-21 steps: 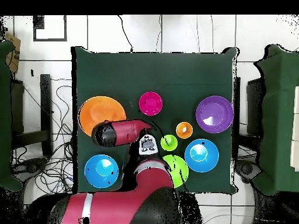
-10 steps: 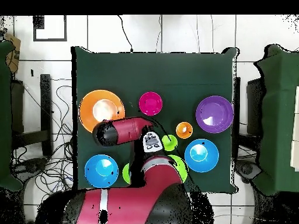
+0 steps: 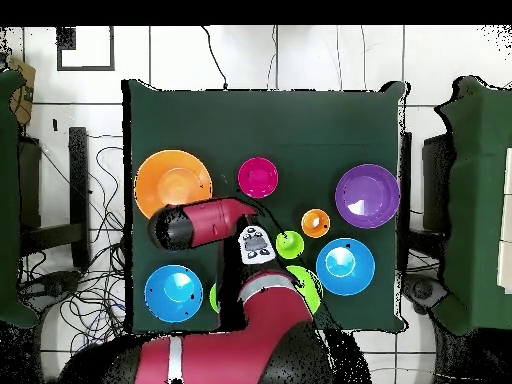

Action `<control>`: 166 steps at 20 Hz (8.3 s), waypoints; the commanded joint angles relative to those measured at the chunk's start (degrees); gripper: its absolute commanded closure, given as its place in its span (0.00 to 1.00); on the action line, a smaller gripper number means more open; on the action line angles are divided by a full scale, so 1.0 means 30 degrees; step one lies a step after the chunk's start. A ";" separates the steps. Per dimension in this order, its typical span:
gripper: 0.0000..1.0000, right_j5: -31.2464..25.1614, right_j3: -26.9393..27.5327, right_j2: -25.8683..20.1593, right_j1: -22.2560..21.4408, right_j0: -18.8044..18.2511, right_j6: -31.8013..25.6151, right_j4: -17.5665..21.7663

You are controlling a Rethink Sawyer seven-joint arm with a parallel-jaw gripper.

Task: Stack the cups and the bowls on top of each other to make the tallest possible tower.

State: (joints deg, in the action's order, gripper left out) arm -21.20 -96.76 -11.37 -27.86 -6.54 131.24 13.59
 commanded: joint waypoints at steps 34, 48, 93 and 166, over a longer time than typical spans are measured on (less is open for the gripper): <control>0.00 0.1893 -0.1888 0.3766 0.0864 0.4177 0.9161 -0.8071; 0.00 0.2381 -0.2861 0.3209 0.0851 0.1568 0.7828 -0.6878; 1.00 -0.0409 -0.5279 0.2338 -0.4925 0.0410 0.6420 -0.6805; 1.00 -0.3788 -0.0395 -0.0267 -0.4437 -0.4877 0.4390 -0.0271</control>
State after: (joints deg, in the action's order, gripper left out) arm -37.03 -102.79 -8.43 -47.08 -20.04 152.98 7.09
